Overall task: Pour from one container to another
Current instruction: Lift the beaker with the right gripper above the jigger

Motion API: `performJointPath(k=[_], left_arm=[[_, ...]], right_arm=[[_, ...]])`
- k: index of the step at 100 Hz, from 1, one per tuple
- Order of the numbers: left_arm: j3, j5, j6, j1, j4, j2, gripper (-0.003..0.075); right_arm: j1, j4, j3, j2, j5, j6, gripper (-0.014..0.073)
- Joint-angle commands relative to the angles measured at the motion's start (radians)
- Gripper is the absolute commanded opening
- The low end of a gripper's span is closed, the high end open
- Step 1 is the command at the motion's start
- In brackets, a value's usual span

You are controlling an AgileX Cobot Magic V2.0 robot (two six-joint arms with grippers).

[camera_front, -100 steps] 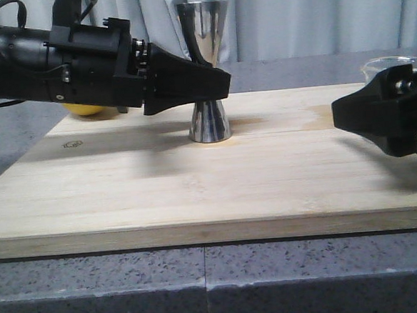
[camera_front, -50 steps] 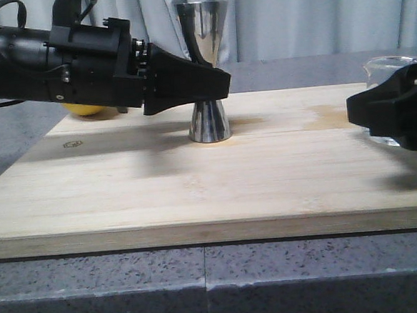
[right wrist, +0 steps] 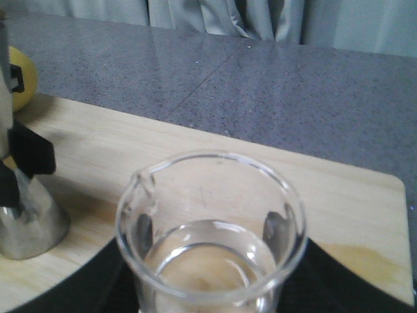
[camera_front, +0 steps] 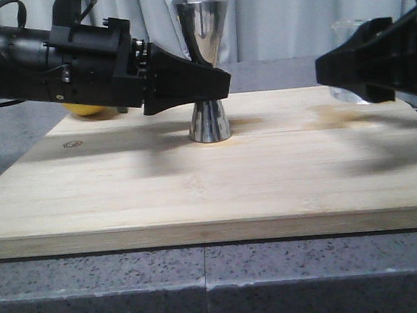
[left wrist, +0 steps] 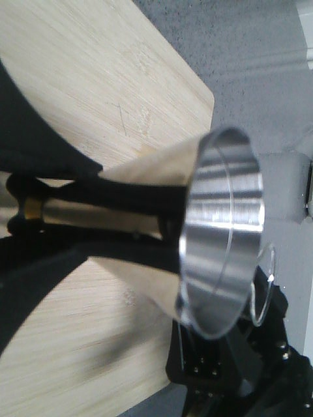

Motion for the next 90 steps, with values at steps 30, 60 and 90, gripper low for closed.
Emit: performJointPath(k=[30, 60, 90], left_arm=[[-0.027, 0.100, 0.002, -0.009, -0.076, -0.038, 0.0104], [-0.027, 0.100, 0.002, -0.009, -0.076, -0.038, 0.0104], [-0.027, 0.100, 0.002, -0.009, -0.076, -0.038, 0.0104]], right_arm=[[-0.001, -0.203, -0.309, -0.012, 0.281, -0.021, 0.0237], [-0.001, -0.352, -0.472, -0.012, 0.486, -0.021, 0.0237], [0.003, -0.478, -0.594, 0.030, 0.633, -0.021, 0.0237]])
